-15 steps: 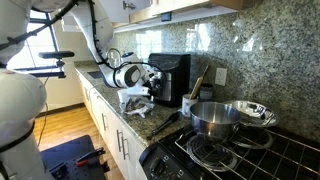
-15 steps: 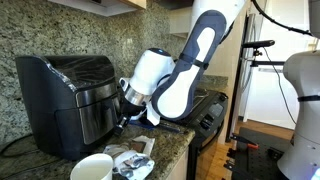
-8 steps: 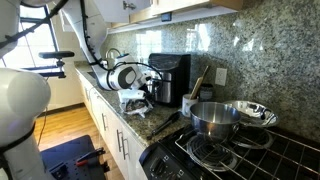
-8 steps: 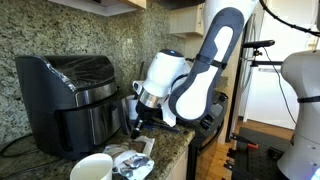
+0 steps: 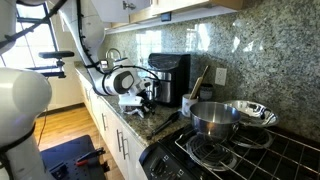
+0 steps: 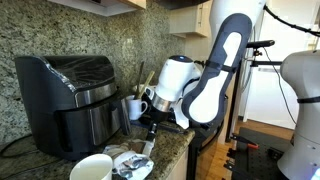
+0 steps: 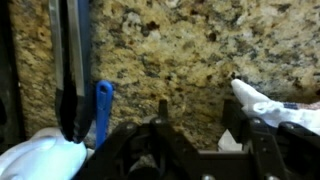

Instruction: Open and close the air fryer

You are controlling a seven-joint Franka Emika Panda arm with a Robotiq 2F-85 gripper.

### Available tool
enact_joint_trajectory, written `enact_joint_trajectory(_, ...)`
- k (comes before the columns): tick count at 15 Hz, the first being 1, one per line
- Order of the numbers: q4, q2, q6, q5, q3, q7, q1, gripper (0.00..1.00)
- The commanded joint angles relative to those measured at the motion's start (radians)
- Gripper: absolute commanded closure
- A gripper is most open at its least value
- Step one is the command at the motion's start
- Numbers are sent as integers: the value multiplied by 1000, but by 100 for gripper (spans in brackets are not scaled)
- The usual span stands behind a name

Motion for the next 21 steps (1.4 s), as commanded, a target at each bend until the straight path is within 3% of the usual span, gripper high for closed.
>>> enact_joint_trajectory(1,12,1,53,16,-36,16,26,7)
enact_joint_trajectory(3,27,6,94,20,-23,18,7,0)
enact_joint_trajectory(7,47,3,160,11,31,28,-40,0)
enact_joint_trajectory(13,56,4,239,-19,176,68,-157,0)
enact_joint_trajectory(21,149,1,221,-10,184,49,-164,0)
